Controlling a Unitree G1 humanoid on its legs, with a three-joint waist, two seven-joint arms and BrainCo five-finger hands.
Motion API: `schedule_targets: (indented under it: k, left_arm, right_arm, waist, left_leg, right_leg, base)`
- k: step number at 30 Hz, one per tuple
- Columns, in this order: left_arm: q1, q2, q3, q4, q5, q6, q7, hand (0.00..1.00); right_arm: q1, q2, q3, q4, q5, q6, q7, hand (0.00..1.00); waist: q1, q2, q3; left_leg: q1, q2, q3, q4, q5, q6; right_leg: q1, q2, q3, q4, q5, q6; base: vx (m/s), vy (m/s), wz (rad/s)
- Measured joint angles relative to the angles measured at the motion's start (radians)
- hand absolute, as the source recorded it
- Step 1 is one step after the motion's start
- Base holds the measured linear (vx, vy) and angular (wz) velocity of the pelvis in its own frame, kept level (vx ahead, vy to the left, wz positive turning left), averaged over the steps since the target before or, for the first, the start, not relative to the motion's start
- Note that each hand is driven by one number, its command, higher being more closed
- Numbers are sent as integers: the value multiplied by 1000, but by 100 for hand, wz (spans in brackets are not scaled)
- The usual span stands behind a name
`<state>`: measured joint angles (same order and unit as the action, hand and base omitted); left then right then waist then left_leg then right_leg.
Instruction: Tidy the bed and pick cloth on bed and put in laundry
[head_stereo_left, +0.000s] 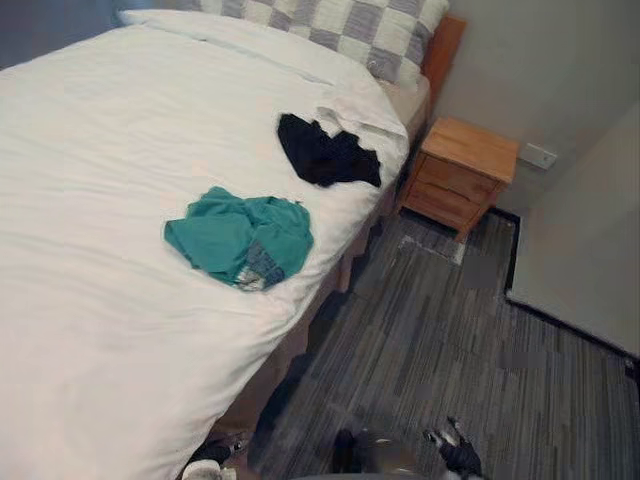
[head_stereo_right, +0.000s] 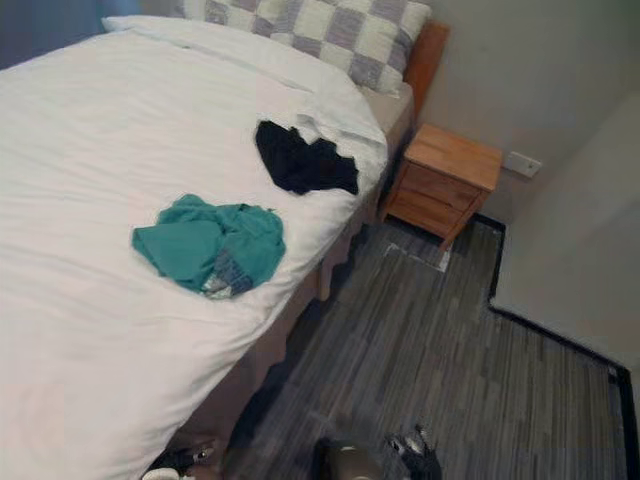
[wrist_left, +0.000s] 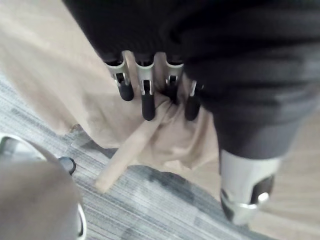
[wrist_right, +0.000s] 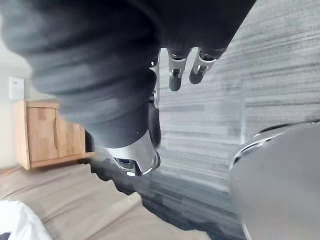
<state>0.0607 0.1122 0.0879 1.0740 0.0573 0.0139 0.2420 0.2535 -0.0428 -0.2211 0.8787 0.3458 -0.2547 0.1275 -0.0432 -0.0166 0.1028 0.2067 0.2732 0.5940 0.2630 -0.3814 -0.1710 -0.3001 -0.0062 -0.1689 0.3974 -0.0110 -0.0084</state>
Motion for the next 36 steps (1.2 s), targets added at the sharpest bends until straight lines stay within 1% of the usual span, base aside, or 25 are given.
schedule_targets:
  k: [1, 2, 3, 4, 5, 6, 7, 8, 9, 10, 12, 13, 15, 18, 21, 23, 26, 28, 29, 31, 32, 33, 34, 35, 36]
  left_arm:
    - [-1, 8, 0, -5, -1, 1, -9, 0]
    - [-5, 14, 2, -5, -1, 1, -17, 0]
    - [-19, 29, 2, 0, 1, 2, -58, 0]
    - [-25, 31, 0, 1, 5, 2, -71, 0]
    - [-34, -6, -8, 3, 28, -13, -89, 0]
    - [-42, -10, -33, -4, 30, -21, -93, 0]
    - [-50, -6, -58, -6, 35, -33, -97, 0]
    - [-50, -6, -59, -9, 35, -50, -101, 0]
    - [-42, -11, -68, -8, 37, -56, -102, 0]
    - [-40, -14, -75, -8, 39, -59, -109, 0]
    - [-32, -9, -79, -16, 42, -98, -112, 0]
    - [-31, -8, -79, -16, 42, -100, -112, 0]
    - [-29, -6, -74, -30, 24, -131, -111, 0]
    - [-20, -7, -84, -29, 17, -174, -111, 0]
    - [-17, -1, -138, -27, -19, -208, -111, 0]
    - [-75, 14, -198, -23, -23, -230, -109, 0]
    - [-100, 2, -235, -25, -21, -242, -110, 0]
    - [-103, 0, -235, -36, -22, -242, -112, 0]
    - [-109, 5, -255, -41, -22, -237, -114, 0]
    - [-107, 10, -287, -38, -21, -225, -115, 0]
    - [-103, 22, -297, -21, -19, -210, -116, 0]
    - [-92, 31, -299, -10, -19, -200, -117, 0]
    - [-73, 40, -300, 7, -24, -185, -120, 0]
    - [-72, 47, -289, 8, -21, -174, -118, 0]
    - [-73, 64, -266, 9, -20, -171, -127, 0]
  right_arm:
    - [-11, 0, 9, 2, -3, -21, -23, 0]
    - [-25, -3, 22, 6, -6, -25, -32, 0]
    - [-82, -4, 75, 21, -29, -42, -52, 0]
    - [-102, -5, 88, 42, -32, -52, -54, 0]
    - [-198, -35, 97, 79, -33, -57, -60, 0]
    - [-217, -42, 100, 107, -33, -55, -60, 0]
    - [-246, -48, 105, 128, -35, -49, -59, 0]
    - [-273, -50, 121, 125, -63, -41, -57, 0]
    - [-283, -58, 136, 125, -73, -38, -58, 0]
    - [-286, -65, 148, 128, -72, -33, -60, 0]
    - [-295, -77, 156, 155, -73, -1, -68, 0]
    - [-294, -79, 155, 163, -73, 4, -68, 0]
    - [-265, -102, 153, 180, -118, 32, -63, 0]
    - [-222, -141, 146, 199, -152, 37, -29, 0]
    - [-170, -149, 158, 194, -171, 40, -14, 0]
    - [-175, -140, 200, 199, -182, 44, -14, 0]
    - [-186, -145, 196, 196, -187, 41, -28, 0]
    - [-193, -136, 193, 195, -186, 41, -41, 0]
    - [-192, -133, 180, 194, -176, 41, -54, 0]
    - [-190, -123, 143, 181, -164, 42, -64, 0]
    - [-180, -107, 139, 176, -147, 43, -70, 0]
    - [-175, -100, 130, 171, -145, 43, -71, 0]
    - [-167, -90, 118, 167, -144, 43, -73, 0]
    - [-165, -85, 117, 163, -143, 43, -73, 0]
    - [-165, -77, 111, 163, -140, 43, -74, 0]
  waist:
    - [13, -19, -3]
    - [16, -38, -4]
    - [29, -57, 7]
    - [35, -66, 8]
    - [47, 9, 23]
    - [40, 7, 27]
    - [51, -2, 30]
    - [62, -4, 31]
    - [67, 15, 32]
    - [67, 33, 32]
    - [69, 33, 39]
    - [68, 29, 42]
    - [74, 26, 51]
    - [72, 46, 56]
    - [39, 64, 38]
    - [42, 35, 48]
    - [39, 47, 58]
    - [40, 36, 64]
    - [31, 22, 67]
    - [30, -1, 81]
    - [22, -25, 95]
    - [19, -34, 103]
    - [14, -32, 108]
    - [10, -27, 103]
    - [-8, -21, 105]
  left_leg:
    - [25, -49, 28, -15, 18, 11]
    - [22, -71, 30, -9, 29, 31]
    - [-49, -90, 12, 93, 76, 167]
    - [-75, -114, -16, 72, 49, 180]
    - [-93, -105, -25, -132, 172, 130]
    - [-75, -128, -8, -141, 181, 104]
    - [-73, -135, 46, -120, 173, 93]
    - [-81, -128, 110, -74, 166, 87]
    - [-80, -103, 123, -58, 162, 95]
    - [-74, -85, 120, -51, 155, 97]
    - [-76, -53, 80, 53, 151, 96]
    - [-93, -45, 51, 103, 142, 104]
    - [-188, -65, -207, 255, 102, 109]
    - [-196, -133, -420, 103, 100, 91]
    - [-195, -171, -436, -74, 160, 96]
    - [-242, -196, -406, -94, 203, 125]
    - [-249, -216, -413, -90, 212, 135]
    - [-218, -235, -415, -116, 210, 147]
    - [-200, -262, -435, -123, 194, 166]
    - [-170, -308, -470, -124, 180, 184]
    - [-125, -344, -505, -132, 175, 201]
    - [-93, -349, -533, -145, 178, 211]
    - [-62, -341, -557, -148, 163, 222]
    - [-58, -326, -575, -141, 153, 222]
    - [-37, -282, -607, -164, 146, 213]
  right_leg:
    - [2, -43, -48, 95, -85, -1]
    - [-14, -48, -64, 107, -76, -31]
    - [-5, -46, -60, -6, 16, -93]
    - [31, -26, -26, -121, 81, -77]
    - [57, -55, -140, 71, -86, -83]
    - [83, -123, -204, 160, -181, -37]
    - [141, -190, -283, 143, -237, 12]
    - [192, -146, -309, 2, -237, 24]
    - [253, -81, -284, -143, -191, 2]
    - [278, -51, -265, -204, -148, 0]
    - [335, -1, -154, -330, -81, -35]
    - [339, 4, -133, -339, -75, -38]
    - [337, 7, -48, -338, -60, -36]
    - [329, 8, 48, -338, -55, -12]
    - [312, -14, 57, -377, -23, 24]
    - [269, -70, -23, -350, -27, 50]
    - [252, -102, -64, -295, -45, 71]
    - [246, -136, -86, -208, -107, 112]
    - [205, -188, -102, -40, -169, 132]
    - [93, -270, -55, 277, -172, 86]
    - [50, -293, 21, 432, -122, 51]
    - [9, -291, 63, 527, -86, 42]
    - [-8, -260, 85, 546, -135, 73]
    - [-8, -225, 76, 496, -171, 72]
    - [-14, -137, 37, 308, -193, 48]
  base:
    - [40, -46, -81]
    - [-80, -82, -147]
    - [-163, -75, -136]
    - [-192, -108, -192]
    - [-26, -74, -134]
    - [72, -79, -141]
    - [45, -97, -132]
    - [-31, -160, -153]
    - [-67, -136, -139]
    - [-47, -158, -121]
    - [-56, -106, -114]
    - [-78, -56, -89]
    - [-90, 18, -113]
    - [-83, 179, -112]
    - [-16, 179, -66]
    - [105, 142, -3]
    - [67, 79, 26]
    - [97, 47, 47]
    - [96, 47, 70]
    - [102, 87, 88]
    - [123, 89, 81]
    - [203, 2, 72]
    - [185, -36, 54]
    - [240, -78, 81]
    - [283, -80, 71]
